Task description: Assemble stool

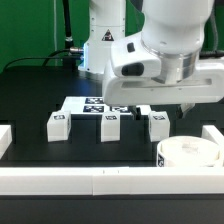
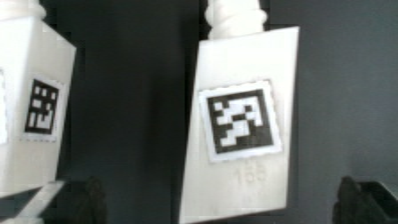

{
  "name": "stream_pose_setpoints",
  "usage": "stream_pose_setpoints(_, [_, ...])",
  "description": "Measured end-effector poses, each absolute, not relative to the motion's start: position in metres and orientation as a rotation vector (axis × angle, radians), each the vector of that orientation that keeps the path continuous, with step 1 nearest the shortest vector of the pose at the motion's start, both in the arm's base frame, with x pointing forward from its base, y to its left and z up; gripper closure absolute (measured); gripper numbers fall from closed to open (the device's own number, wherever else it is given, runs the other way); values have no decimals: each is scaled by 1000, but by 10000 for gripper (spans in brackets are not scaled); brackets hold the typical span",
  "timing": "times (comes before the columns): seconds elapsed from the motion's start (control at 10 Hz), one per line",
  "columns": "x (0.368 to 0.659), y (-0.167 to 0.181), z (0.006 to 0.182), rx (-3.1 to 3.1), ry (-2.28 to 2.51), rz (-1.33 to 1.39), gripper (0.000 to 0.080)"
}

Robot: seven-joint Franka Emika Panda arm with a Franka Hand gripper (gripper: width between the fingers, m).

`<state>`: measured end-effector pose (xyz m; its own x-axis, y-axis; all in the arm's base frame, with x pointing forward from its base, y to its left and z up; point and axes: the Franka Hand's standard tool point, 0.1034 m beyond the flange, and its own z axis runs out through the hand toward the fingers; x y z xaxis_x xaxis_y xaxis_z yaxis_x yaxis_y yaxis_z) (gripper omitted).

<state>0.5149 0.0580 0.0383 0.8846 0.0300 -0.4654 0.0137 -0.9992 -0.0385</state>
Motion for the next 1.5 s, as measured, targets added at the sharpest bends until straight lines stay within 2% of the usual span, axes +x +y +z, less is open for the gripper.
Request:
stream_pose_setpoints(0.5, [506,60,30,-2848,-55,1254,151])
stream_pose_setpoints(1.2, [508,63,9,-2845,-71,1258,151])
stream_pose_setpoints(1.4, [508,62,9,-2843,-77,1254,178])
stream_pose_setpoints(1.5, [508,63,9,-2844,-79,1253,353])
